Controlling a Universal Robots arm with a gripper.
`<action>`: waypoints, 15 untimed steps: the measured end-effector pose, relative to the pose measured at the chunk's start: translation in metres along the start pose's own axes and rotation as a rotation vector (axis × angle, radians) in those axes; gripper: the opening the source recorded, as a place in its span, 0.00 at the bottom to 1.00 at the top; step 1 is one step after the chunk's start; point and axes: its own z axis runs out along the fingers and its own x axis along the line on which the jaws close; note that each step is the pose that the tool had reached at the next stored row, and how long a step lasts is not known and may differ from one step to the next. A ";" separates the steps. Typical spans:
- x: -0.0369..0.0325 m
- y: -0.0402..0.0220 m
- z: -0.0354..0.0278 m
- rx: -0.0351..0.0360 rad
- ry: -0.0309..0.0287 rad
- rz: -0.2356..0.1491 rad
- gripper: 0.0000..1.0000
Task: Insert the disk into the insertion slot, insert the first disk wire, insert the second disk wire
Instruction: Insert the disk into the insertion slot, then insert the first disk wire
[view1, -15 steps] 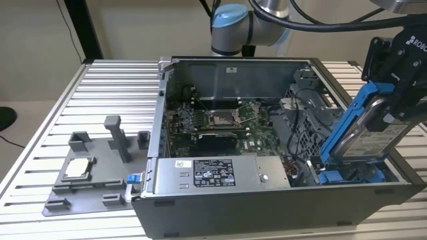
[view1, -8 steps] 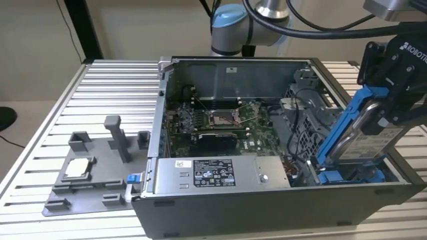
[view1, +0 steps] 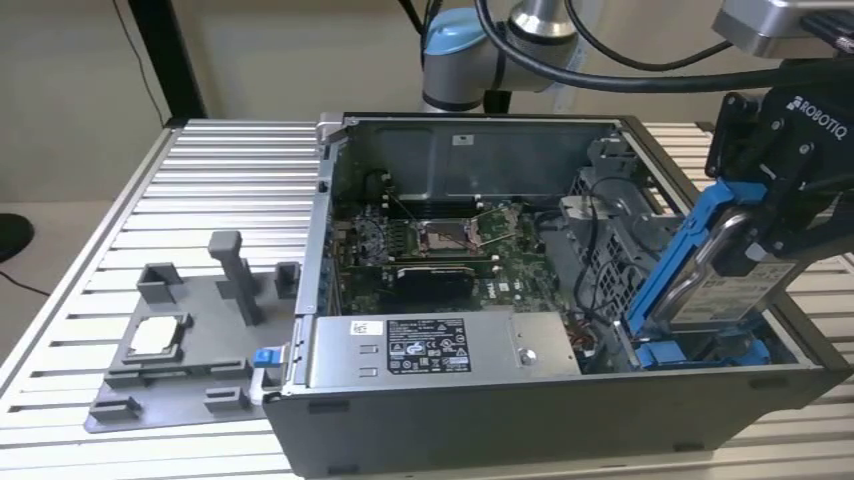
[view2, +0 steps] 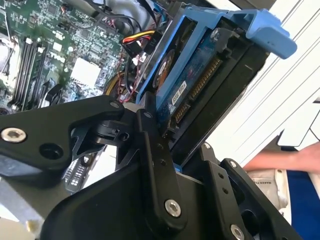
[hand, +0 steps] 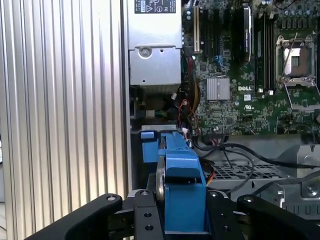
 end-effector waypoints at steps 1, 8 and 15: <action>0.0000 0.0000 0.0010 0.0000 0.0000 0.000 0.00; 0.0000 -0.0001 0.0076 0.0000 0.0000 0.000 0.00; 0.0001 -0.0004 0.0158 0.0000 -0.0001 0.000 0.00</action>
